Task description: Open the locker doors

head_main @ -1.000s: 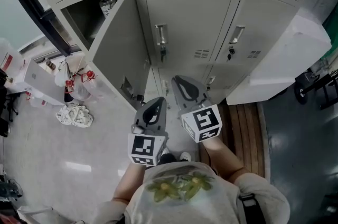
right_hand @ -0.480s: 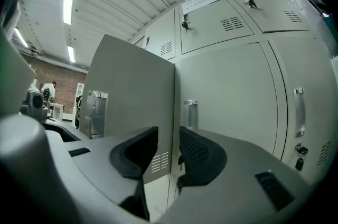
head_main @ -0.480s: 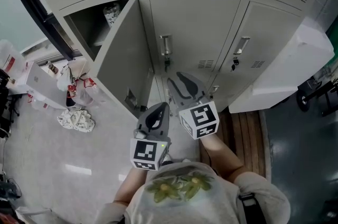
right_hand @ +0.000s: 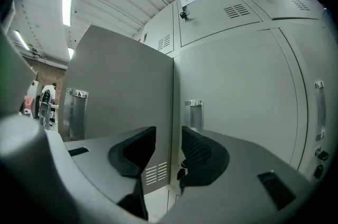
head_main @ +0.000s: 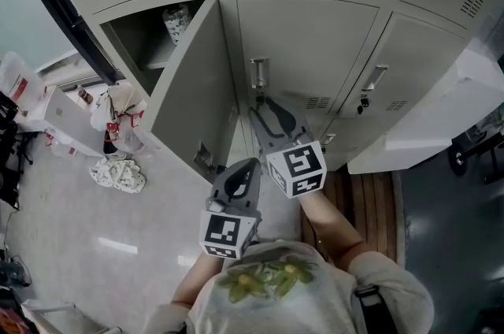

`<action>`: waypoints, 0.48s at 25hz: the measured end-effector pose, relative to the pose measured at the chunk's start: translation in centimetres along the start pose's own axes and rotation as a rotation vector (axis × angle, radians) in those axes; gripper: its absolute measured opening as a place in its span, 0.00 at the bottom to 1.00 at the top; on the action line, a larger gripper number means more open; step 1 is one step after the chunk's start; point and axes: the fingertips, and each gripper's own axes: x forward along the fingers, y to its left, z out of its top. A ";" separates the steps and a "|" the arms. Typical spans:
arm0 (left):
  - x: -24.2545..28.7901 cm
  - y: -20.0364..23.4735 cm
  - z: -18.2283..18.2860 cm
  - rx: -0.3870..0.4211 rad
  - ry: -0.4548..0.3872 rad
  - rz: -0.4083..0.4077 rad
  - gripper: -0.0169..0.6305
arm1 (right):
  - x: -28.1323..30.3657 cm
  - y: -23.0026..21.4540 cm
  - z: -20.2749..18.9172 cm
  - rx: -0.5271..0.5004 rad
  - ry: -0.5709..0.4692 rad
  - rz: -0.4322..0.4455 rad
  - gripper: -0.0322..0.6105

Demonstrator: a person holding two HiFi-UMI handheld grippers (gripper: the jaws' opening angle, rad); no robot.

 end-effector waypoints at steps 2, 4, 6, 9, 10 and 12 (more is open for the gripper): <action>0.0 0.1 0.0 0.000 0.002 0.004 0.07 | 0.6 -0.2 0.2 0.006 -0.007 0.004 0.28; 0.1 0.3 0.0 0.002 0.003 0.007 0.07 | 1.2 -0.5 0.3 0.005 -0.007 0.003 0.29; 0.2 0.3 0.0 0.002 0.004 0.010 0.07 | 1.8 -0.8 0.2 0.002 -0.004 0.000 0.29; 0.4 0.5 -0.1 0.002 0.009 0.014 0.07 | 2.6 -1.3 0.0 -0.001 0.004 -0.006 0.29; 0.5 0.5 -0.1 0.002 0.010 0.015 0.07 | 2.8 -1.4 -0.2 -0.003 0.008 -0.009 0.29; 0.6 0.6 0.0 -0.001 0.010 0.017 0.07 | 3.3 -1.6 -0.4 -0.008 0.018 -0.014 0.29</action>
